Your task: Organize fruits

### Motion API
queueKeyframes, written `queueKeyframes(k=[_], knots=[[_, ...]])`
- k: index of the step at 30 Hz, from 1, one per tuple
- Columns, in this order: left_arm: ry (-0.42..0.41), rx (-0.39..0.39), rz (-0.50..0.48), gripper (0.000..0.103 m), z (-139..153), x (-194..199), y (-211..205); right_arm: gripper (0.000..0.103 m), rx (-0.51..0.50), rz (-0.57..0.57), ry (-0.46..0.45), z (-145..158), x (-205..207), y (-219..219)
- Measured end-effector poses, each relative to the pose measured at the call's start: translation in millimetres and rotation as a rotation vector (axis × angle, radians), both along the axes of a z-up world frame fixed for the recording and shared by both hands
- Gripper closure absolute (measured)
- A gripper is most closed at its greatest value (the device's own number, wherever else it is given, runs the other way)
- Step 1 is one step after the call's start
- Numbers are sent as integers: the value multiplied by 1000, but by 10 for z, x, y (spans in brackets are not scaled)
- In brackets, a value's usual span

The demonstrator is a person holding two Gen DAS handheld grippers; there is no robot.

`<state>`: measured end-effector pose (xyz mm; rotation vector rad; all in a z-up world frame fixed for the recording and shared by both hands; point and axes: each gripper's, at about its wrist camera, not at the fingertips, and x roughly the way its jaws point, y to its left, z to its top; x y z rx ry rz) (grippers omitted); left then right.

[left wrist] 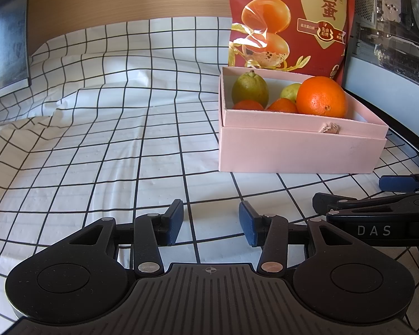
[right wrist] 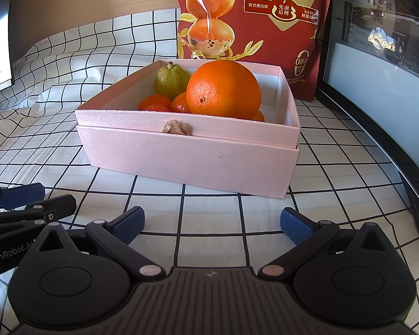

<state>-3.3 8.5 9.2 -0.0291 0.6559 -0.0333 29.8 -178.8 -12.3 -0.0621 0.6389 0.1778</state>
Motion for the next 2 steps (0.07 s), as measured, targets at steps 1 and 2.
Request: queueKeyframes(k=[1, 2], knots=[[0, 0, 0, 54, 0, 1, -1, 0, 0, 0, 0, 1, 0, 2], [0, -2, 0, 54, 1, 1, -1, 0, 0, 0, 0, 1, 1, 2]])
